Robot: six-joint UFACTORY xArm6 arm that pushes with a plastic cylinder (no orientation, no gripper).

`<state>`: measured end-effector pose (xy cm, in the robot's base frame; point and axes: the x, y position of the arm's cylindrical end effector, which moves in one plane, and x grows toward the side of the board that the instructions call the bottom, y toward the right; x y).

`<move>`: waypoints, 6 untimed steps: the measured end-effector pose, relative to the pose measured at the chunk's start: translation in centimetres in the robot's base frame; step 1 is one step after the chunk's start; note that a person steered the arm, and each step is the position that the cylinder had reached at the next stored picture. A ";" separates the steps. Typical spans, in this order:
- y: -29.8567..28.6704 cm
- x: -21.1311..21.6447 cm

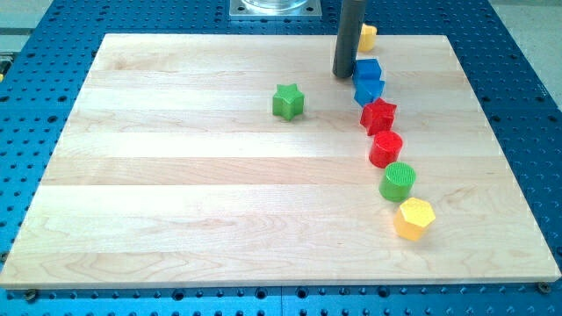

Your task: Move the green star and yellow heart horizontally to each other

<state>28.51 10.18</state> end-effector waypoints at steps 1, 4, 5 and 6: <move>-6.8 2.3; -12.4 10.9; -11.3 5.1; -11.7 4.0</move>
<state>32.53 -1.56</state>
